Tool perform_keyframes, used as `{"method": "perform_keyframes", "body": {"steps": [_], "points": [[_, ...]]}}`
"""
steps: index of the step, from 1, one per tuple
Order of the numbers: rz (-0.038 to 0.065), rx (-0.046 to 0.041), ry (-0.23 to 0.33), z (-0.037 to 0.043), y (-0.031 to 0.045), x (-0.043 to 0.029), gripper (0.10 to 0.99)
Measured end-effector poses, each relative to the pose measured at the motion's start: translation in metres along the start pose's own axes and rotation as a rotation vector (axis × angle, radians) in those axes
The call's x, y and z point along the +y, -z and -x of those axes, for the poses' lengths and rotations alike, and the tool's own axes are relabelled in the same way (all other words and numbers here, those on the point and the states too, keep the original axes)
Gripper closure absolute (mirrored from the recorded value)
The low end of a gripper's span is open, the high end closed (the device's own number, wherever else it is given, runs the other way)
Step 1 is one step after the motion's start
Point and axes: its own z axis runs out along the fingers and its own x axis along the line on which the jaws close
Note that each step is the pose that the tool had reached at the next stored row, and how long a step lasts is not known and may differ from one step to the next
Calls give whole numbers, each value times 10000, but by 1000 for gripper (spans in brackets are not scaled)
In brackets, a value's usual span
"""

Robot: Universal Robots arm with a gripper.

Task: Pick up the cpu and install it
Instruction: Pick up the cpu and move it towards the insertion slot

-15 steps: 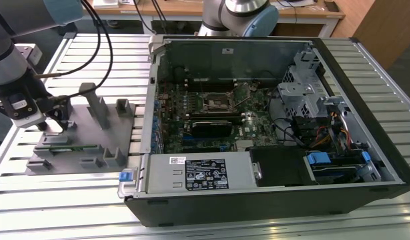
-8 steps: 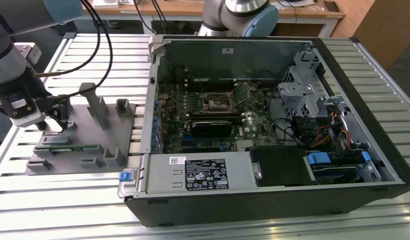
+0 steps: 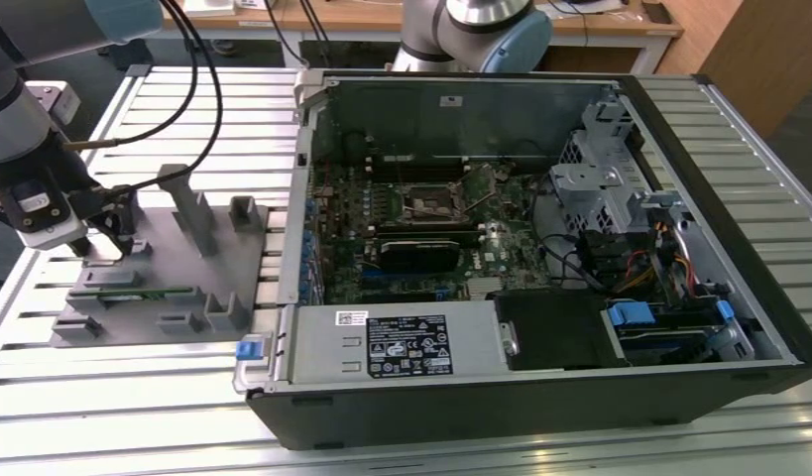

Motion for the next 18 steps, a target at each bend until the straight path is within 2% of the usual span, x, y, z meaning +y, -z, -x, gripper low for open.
{"method": "perform_keyframes", "body": {"steps": [18], "points": [[-1,2,0,-1,68,5,561]]}}
